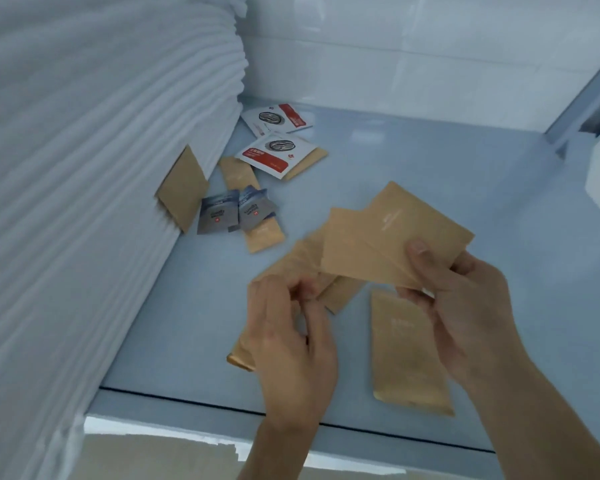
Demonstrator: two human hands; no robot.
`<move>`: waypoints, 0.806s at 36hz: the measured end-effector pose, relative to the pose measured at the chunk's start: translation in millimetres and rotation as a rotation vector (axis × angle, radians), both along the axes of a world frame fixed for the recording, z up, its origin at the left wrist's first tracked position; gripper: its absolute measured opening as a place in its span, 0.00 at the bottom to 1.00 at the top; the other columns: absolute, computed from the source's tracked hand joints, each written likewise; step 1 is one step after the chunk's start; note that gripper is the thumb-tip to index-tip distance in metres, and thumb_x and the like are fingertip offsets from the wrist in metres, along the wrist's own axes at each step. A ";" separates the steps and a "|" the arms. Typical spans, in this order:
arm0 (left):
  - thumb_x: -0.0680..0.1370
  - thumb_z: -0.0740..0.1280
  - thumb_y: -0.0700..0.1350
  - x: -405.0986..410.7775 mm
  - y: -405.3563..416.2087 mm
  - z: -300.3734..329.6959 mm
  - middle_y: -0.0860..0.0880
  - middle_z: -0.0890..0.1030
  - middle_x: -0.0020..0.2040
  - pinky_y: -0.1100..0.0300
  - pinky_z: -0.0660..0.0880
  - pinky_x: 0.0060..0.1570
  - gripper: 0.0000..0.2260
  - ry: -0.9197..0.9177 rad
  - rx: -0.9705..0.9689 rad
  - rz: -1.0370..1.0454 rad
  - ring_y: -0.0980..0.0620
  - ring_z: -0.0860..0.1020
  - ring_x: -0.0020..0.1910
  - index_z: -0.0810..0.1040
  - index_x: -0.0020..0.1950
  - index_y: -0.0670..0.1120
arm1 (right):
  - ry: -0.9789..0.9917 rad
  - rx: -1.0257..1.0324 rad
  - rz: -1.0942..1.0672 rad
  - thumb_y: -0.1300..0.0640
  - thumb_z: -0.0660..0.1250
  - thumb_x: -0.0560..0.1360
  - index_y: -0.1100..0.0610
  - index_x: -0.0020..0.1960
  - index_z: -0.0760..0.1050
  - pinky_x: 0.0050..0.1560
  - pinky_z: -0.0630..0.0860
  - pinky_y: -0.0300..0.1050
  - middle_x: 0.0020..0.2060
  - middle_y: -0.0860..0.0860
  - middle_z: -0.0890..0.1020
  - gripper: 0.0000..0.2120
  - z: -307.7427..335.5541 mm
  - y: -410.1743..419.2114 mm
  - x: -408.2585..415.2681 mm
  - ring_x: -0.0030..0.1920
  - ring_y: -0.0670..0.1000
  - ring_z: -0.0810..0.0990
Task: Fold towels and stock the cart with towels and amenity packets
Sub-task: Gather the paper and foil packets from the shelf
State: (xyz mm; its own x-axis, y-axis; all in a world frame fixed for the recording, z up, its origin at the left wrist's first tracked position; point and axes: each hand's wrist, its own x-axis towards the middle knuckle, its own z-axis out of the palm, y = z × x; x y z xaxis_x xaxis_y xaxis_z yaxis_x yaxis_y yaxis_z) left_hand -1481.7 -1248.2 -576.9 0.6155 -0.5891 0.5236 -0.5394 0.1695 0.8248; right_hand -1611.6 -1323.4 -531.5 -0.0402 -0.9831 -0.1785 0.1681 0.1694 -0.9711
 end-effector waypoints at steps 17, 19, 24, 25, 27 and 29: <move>0.70 0.76 0.38 -32.3 -4.4 16.6 0.57 0.86 0.43 0.72 0.77 0.42 0.17 0.556 0.165 -0.467 0.60 0.83 0.41 0.85 0.54 0.57 | -0.083 0.031 -0.087 0.56 0.61 0.82 0.62 0.52 0.81 0.35 0.83 0.53 0.44 0.59 0.87 0.13 -3.0 24.6 -81.4 0.43 0.62 0.86; 0.69 0.77 0.37 -43.3 -5.1 23.1 0.48 0.87 0.42 0.66 0.79 0.41 0.13 0.633 0.160 -0.553 0.52 0.85 0.39 0.87 0.50 0.51 | -0.107 0.006 -0.180 0.56 0.60 0.82 0.64 0.55 0.79 0.34 0.83 0.51 0.45 0.60 0.86 0.14 -0.7 24.8 -95.5 0.43 0.63 0.86; 0.71 0.73 0.35 -78.1 -7.8 30.7 0.44 0.84 0.39 0.68 0.77 0.38 0.14 0.501 0.209 -0.480 0.52 0.84 0.37 0.86 0.43 0.56 | -0.176 -0.030 -0.369 0.58 0.61 0.81 0.59 0.45 0.81 0.28 0.78 0.42 0.37 0.59 0.85 0.12 7.0 26.7 -136.0 0.35 0.57 0.85; 0.72 0.73 0.34 -86.7 -8.7 32.4 0.44 0.85 0.38 0.69 0.76 0.37 0.14 0.534 0.219 -0.485 0.54 0.85 0.37 0.86 0.42 0.55 | -0.188 -0.029 -0.380 0.58 0.61 0.80 0.57 0.42 0.82 0.26 0.76 0.41 0.35 0.58 0.84 0.13 7.7 27.3 -143.4 0.33 0.56 0.83; 0.74 0.71 0.34 -102.7 -9.8 35.4 0.44 0.86 0.36 0.63 0.79 0.39 0.10 0.683 0.253 -0.502 0.50 0.86 0.38 0.85 0.42 0.48 | -0.206 -0.036 -0.369 0.59 0.62 0.80 0.56 0.37 0.83 0.25 0.75 0.41 0.35 0.56 0.82 0.16 8.3 27.7 -155.0 0.32 0.55 0.82; 0.74 0.71 0.33 -119.7 -10.5 36.9 0.41 0.85 0.35 0.55 0.83 0.42 0.05 0.846 0.283 -0.514 0.44 0.86 0.38 0.84 0.42 0.41 | -0.192 -0.064 -0.318 0.59 0.63 0.79 0.56 0.36 0.85 0.26 0.75 0.43 0.36 0.56 0.82 0.17 8.9 28.4 -165.7 0.33 0.56 0.82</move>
